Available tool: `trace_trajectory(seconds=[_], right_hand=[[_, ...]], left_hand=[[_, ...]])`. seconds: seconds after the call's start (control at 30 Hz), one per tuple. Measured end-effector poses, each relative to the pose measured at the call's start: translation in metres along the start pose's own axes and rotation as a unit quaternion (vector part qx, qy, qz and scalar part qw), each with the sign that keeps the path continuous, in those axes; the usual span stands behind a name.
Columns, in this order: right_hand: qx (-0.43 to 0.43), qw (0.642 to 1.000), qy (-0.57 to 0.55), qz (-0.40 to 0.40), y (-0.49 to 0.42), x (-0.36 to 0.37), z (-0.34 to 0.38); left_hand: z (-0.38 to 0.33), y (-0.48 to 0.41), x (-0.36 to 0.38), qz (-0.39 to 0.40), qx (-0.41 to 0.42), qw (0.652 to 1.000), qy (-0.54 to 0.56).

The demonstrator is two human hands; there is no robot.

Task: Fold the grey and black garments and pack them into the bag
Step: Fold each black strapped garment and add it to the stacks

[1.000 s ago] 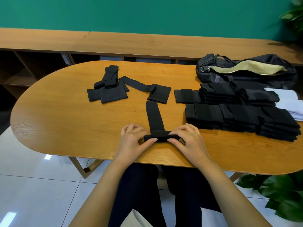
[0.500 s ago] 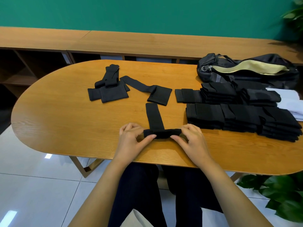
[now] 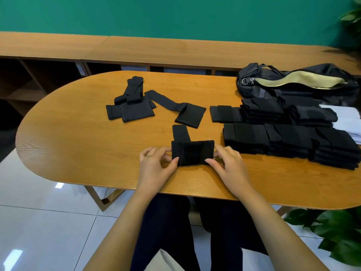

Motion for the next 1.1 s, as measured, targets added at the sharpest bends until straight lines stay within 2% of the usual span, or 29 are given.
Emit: trace_trajectory(seconds=[0.2,0.4,0.57,0.83,0.9,1.1], right_hand=[[-0.006,0.999,0.002,0.033,-0.002,0.003,0.002],[-0.069,0.996,0.042,0.036,-0.002,0.007,0.003],[-0.077,0.996,0.043,0.029,-0.002,0.007,0.002],[-0.087,0.992,0.090,0.017,-0.001,0.006,0.007],[-0.089,0.989,0.112,0.036,-0.008,0.007,0.016],[-0.040,0.972,0.157,0.167,-0.071,0.037,0.038]], left_hand=[[0.003,-0.001,-0.003,-0.015,-0.066,0.998,0.016],[0.003,-0.001,-0.005,-0.026,-0.109,0.993,-0.034],[0.006,-0.002,-0.004,-0.012,-0.116,0.990,-0.075],[0.009,-0.006,0.009,0.089,-0.072,0.979,-0.169],[0.008,-0.006,0.010,0.097,-0.062,0.978,-0.176],[0.008,-0.005,0.011,0.107,-0.057,0.976,-0.179]])
Point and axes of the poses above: each hand's wrist, its own y-axis away from the middle knuckle, its own x-axis out of the palm, z = x × y, the point moved 5 cm from there along -y, towards the middle knuckle, and after that the axes turned 1 degree about -y, right-handed, at the moved point
